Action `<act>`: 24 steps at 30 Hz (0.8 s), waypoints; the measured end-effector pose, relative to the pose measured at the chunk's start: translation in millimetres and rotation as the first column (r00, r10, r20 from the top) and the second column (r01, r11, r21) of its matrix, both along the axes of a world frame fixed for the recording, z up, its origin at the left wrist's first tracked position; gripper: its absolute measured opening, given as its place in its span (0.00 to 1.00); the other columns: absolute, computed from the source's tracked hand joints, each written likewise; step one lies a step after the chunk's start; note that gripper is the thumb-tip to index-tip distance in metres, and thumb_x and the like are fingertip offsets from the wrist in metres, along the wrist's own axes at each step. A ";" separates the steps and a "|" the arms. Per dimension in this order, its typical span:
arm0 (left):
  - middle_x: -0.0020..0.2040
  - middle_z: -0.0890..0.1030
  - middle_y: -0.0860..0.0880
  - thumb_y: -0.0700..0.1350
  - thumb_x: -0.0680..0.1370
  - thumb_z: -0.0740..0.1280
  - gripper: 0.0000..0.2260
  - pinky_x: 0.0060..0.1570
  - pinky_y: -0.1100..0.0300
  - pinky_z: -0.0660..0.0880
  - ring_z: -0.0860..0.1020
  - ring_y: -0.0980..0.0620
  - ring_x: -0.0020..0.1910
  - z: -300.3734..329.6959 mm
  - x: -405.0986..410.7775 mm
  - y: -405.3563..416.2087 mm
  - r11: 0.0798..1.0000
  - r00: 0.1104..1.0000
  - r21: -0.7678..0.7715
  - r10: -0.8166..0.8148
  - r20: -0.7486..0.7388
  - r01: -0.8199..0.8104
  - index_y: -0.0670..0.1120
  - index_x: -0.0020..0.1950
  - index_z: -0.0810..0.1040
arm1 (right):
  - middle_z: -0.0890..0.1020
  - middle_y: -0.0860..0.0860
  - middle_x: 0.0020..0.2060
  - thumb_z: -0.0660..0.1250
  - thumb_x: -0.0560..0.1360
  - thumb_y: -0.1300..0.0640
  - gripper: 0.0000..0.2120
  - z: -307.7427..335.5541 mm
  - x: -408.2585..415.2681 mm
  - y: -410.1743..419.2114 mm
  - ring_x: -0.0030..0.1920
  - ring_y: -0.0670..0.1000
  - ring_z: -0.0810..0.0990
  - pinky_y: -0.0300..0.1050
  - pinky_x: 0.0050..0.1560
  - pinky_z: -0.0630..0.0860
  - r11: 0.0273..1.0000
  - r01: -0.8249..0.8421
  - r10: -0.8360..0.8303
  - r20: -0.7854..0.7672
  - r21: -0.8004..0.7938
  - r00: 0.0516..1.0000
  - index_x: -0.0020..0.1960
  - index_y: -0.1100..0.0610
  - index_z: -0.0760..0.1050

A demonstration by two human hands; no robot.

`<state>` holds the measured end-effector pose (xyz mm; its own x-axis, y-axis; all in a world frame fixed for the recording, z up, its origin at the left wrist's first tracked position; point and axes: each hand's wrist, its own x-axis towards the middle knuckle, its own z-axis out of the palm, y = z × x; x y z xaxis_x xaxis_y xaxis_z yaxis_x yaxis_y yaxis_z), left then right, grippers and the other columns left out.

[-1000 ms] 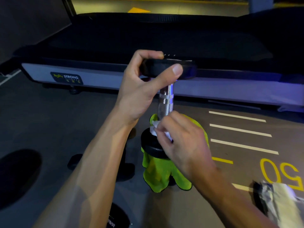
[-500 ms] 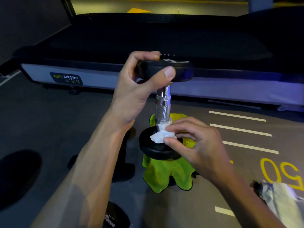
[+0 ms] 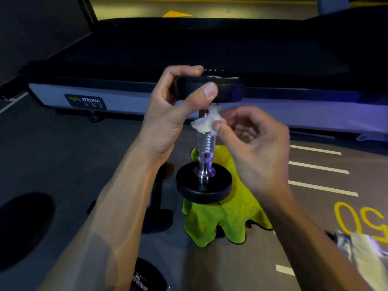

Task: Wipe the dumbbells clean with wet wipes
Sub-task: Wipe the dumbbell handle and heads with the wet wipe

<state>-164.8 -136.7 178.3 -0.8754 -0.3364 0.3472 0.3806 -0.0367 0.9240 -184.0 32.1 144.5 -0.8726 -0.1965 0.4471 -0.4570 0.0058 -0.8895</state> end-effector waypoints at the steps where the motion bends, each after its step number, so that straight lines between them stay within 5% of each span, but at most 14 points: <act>1: 0.71 0.79 0.46 0.51 0.70 0.78 0.14 0.70 0.46 0.75 0.77 0.43 0.71 -0.2 0.8 -0.9 1.000 1.000 -0.003 -0.004 0.002 0.004 0.54 0.54 0.80 | 0.87 0.49 0.43 0.77 0.76 0.60 0.03 -3.5 2.1 1.4 0.43 0.51 0.85 0.53 0.50 0.83 1.000 -0.004 0.004 0.005 0.015 1.000 0.49 0.55 0.84; 5: 0.72 0.78 0.45 0.53 0.71 0.78 0.17 0.72 0.42 0.74 0.76 0.40 0.73 -1.3 4.7 -4.2 1.000 1.000 -0.016 0.002 0.005 -0.002 0.51 0.57 0.78 | 0.86 0.46 0.45 0.78 0.75 0.60 0.04 -14.6 16.4 9.0 0.44 0.49 0.84 0.45 0.45 0.79 0.985 -0.028 0.042 -0.080 0.172 0.996 0.48 0.53 0.87; 9: 0.72 0.78 0.45 0.65 0.67 0.80 0.26 0.72 0.42 0.73 0.75 0.38 0.73 1.1 7.8 -1.0 0.998 1.000 -0.056 -0.014 0.003 0.015 0.53 0.57 0.79 | 0.88 0.49 0.43 0.78 0.75 0.63 0.04 5.8 -1.3 -1.0 0.43 0.45 0.86 0.42 0.49 0.81 0.995 0.092 -0.093 -0.056 -0.031 0.994 0.47 0.55 0.86; 12: 0.71 0.78 0.46 0.65 0.69 0.79 0.25 0.74 0.36 0.70 0.75 0.39 0.73 2.0 8.5 -0.5 0.996 1.000 -0.086 -0.020 0.011 0.021 0.53 0.58 0.79 | 0.87 0.47 0.43 0.77 0.75 0.63 0.04 2.5 8.6 -8.3 0.45 0.45 0.86 0.43 0.50 0.81 0.991 0.126 -0.128 -0.066 -0.036 0.990 0.46 0.55 0.86; 17: 0.71 0.79 0.47 0.56 0.74 0.74 0.16 0.67 0.50 0.75 0.77 0.45 0.71 3.3 9.8 -3.0 0.996 0.999 -0.088 0.006 0.045 -0.002 0.53 0.58 0.78 | 0.86 0.46 0.45 0.77 0.76 0.63 0.03 -1.0 14.4 -6.3 0.47 0.46 0.85 0.39 0.50 0.79 0.995 0.087 -0.078 -0.172 0.046 0.982 0.48 0.56 0.87; 20: 0.71 0.78 0.45 0.53 0.74 0.74 0.15 0.74 0.37 0.71 0.75 0.41 0.73 1.7 8.9 -2.1 0.995 0.999 -0.103 -0.004 0.032 0.008 0.51 0.58 0.78 | 0.86 0.49 0.45 0.76 0.77 0.61 0.02 -0.1 8.9 -9.1 0.47 0.49 0.86 0.46 0.52 0.81 0.997 0.078 -0.080 -0.113 -0.021 0.990 0.49 0.55 0.85; 24: 0.72 0.78 0.45 0.53 0.74 0.74 0.16 0.74 0.39 0.72 0.76 0.42 0.72 2.4 11.7 -2.0 0.994 0.999 -0.106 0.021 0.037 -0.017 0.51 0.58 0.77 | 0.87 0.49 0.49 0.76 0.78 0.61 0.08 -18.5 15.7 -5.7 0.52 0.50 0.87 0.47 0.57 0.81 0.994 -0.064 0.072 0.084 -0.091 0.994 0.54 0.52 0.81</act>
